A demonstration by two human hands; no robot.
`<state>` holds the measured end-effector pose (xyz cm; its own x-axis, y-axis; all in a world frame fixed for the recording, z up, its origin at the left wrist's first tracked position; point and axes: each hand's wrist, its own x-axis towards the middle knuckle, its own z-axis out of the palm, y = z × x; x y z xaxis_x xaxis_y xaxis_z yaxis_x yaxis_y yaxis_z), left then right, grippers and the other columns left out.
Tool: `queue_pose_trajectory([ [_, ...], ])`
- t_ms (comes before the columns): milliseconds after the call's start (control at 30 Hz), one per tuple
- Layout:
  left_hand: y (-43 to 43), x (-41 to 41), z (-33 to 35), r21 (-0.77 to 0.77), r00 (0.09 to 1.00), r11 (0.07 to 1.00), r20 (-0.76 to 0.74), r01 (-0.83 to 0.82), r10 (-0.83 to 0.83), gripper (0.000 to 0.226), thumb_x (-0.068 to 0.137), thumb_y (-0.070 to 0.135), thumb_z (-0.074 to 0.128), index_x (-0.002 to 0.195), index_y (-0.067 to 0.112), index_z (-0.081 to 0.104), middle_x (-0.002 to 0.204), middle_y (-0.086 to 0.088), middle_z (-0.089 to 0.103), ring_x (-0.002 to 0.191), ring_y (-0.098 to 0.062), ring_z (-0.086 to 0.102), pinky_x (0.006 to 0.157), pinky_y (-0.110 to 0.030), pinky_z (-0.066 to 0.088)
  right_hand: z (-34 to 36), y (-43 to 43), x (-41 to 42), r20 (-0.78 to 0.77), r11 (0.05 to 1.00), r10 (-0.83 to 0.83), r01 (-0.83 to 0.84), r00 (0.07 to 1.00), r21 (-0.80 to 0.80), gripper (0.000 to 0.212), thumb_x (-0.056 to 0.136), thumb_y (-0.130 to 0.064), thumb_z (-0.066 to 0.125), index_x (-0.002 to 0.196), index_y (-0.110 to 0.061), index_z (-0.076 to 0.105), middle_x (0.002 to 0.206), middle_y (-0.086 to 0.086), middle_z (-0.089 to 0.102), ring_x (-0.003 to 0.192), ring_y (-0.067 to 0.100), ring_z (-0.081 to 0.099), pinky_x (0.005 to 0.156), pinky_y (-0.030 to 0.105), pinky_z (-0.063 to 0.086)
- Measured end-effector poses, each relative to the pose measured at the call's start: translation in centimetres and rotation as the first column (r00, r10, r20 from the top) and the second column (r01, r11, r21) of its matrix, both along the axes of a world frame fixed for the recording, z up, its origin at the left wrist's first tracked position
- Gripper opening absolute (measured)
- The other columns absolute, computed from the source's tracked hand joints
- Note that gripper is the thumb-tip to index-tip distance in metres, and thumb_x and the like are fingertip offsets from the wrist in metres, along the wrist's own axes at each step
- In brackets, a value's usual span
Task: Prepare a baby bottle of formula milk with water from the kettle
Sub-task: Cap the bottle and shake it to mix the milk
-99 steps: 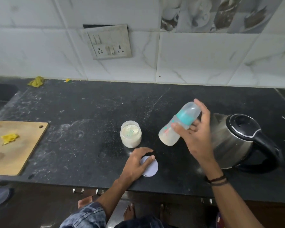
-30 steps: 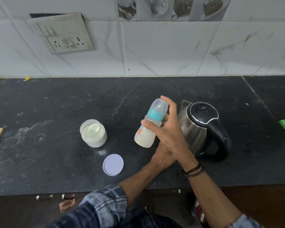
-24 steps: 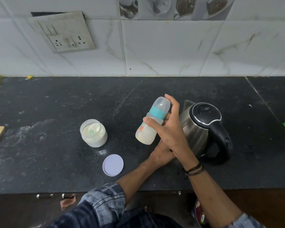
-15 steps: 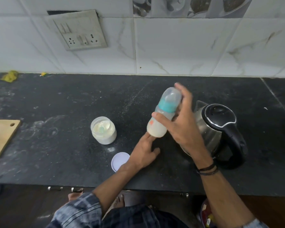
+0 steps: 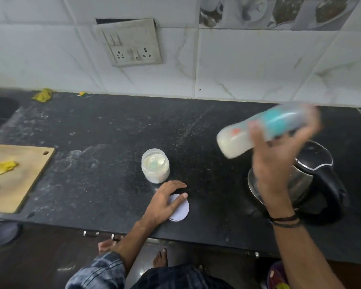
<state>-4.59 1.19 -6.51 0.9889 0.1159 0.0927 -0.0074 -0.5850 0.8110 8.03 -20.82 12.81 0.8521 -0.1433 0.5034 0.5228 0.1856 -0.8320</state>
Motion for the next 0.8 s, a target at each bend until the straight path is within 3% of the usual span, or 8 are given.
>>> queue_pose_trajectory([
  [100, 0.3, 0.2, -0.7, -0.03, 1.0, 0.999, -0.022, -0.023, 0.022, 0.037, 0.1, 0.057, 0.056, 0.127, 0.035, 0.068, 0.128, 0.028, 0.061, 0.127, -0.003, 0.055, 0.107, -0.021, 0.041, -0.6, -0.2, -1.2, -0.06, 0.996, 0.042, -0.046, 0.997, -0.074, 0.08, 0.086, -0.012, 0.085, 0.147, -0.027, 0.035, 0.132, -0.021, 0.06, 0.107, 0.008, 0.068, 0.088, 0.026, 0.058],
  [167, 0.4, 0.4, -1.0, -0.029, 0.998, 0.998, -0.036, -0.05, 0.049, 0.035, 0.1, 0.059, 0.054, 0.125, 0.037, 0.067, 0.127, 0.028, 0.061, 0.126, -0.003, 0.055, 0.106, -0.023, 0.042, -0.5, -0.4, -0.9, -0.034, 0.992, -0.079, 0.082, 0.996, 0.099, 0.082, 0.091, -0.022, 0.083, 0.152, -0.016, 0.028, 0.14, -0.004, 0.054, 0.11, 0.01, 0.068, 0.09, 0.028, 0.058],
  [233, 0.4, 0.6, -1.2, -0.01, 0.997, 0.998, -0.043, -0.062, 0.061, 0.035, 0.1, 0.059, 0.053, 0.124, 0.037, 0.067, 0.126, 0.027, 0.061, 0.124, -0.001, 0.054, 0.104, -0.023, 0.043, -0.5, 0.0, -0.6, -0.071, 0.98, -0.126, 0.135, 0.989, 0.143, 0.085, 0.091, -0.025, 0.082, 0.152, -0.012, 0.025, 0.142, 0.009, 0.049, 0.111, 0.01, 0.068, 0.091, 0.028, 0.058],
  [367, 0.5, 0.5, -1.3, 0.034, 0.999, 0.999, -0.024, -0.035, 0.036, 0.035, 0.102, 0.056, 0.051, 0.124, 0.034, 0.068, 0.127, 0.024, 0.062, 0.124, 0.002, 0.052, 0.104, -0.015, 0.038, -0.8, 0.8, -1.2, -0.151, 0.999, -0.022, 0.017, 0.988, -0.036, 0.078, 0.086, -0.012, 0.083, 0.147, -0.022, 0.035, 0.133, 0.002, 0.056, 0.104, 0.009, 0.07, 0.086, 0.026, 0.059],
  [467, 0.4, 0.5, -1.1, 0.039, 0.999, 0.998, -0.035, -0.039, 0.041, 0.035, 0.102, 0.055, 0.05, 0.123, 0.033, 0.068, 0.126, 0.025, 0.062, 0.123, 0.002, 0.052, 0.101, -0.01, 0.036, -0.4, 0.9, -0.5, -0.145, 0.972, -0.134, 0.159, 0.98, 0.173, 0.081, 0.09, -0.018, 0.081, 0.151, -0.013, 0.028, 0.141, 0.013, 0.051, 0.11, 0.013, 0.068, 0.094, 0.042, 0.061],
  [600, 0.5, 0.5, -1.4, 0.038, 0.999, 0.999, -0.017, -0.036, 0.037, 0.037, 0.101, 0.057, 0.049, 0.123, 0.033, 0.068, 0.126, 0.023, 0.062, 0.123, 0.0, 0.053, 0.102, -0.012, 0.037, -1.2, 1.6, -0.8, -0.243, 0.999, -0.021, 0.014, 0.97, -0.032, 0.078, 0.085, -0.01, 0.084, 0.145, -0.023, 0.036, 0.14, 0.016, 0.053, 0.105, 0.016, 0.07, 0.089, 0.033, 0.061],
  [733, 0.4, 0.6, -1.5, 0.03, 0.999, 0.999, -0.013, -0.036, 0.036, 0.035, 0.102, 0.057, 0.05, 0.122, 0.035, 0.067, 0.124, 0.025, 0.062, 0.121, 0.001, 0.053, 0.1, -0.012, 0.038, -0.6, 0.6, -0.1, -0.248, 0.935, -0.199, 0.26, 0.948, 0.241, 0.078, 0.086, -0.024, 0.083, 0.147, -0.019, 0.034, 0.14, 0.015, 0.056, 0.108, 0.016, 0.071, 0.091, 0.041, 0.061],
  [800, 0.4, 0.7, -1.5, 0.033, 0.999, 0.999, -0.018, -0.042, 0.043, 0.034, 0.101, 0.057, 0.051, 0.122, 0.035, 0.067, 0.124, 0.025, 0.062, 0.121, 0.001, 0.053, 0.099, -0.012, 0.038, -0.6, 1.1, -0.4, -0.25, 0.954, -0.207, 0.252, 0.946, 0.165, 0.082, 0.085, -0.026, 0.082, 0.148, -0.016, 0.031, 0.135, 0.008, 0.057, 0.106, 0.011, 0.072, 0.088, 0.034, 0.061],
])
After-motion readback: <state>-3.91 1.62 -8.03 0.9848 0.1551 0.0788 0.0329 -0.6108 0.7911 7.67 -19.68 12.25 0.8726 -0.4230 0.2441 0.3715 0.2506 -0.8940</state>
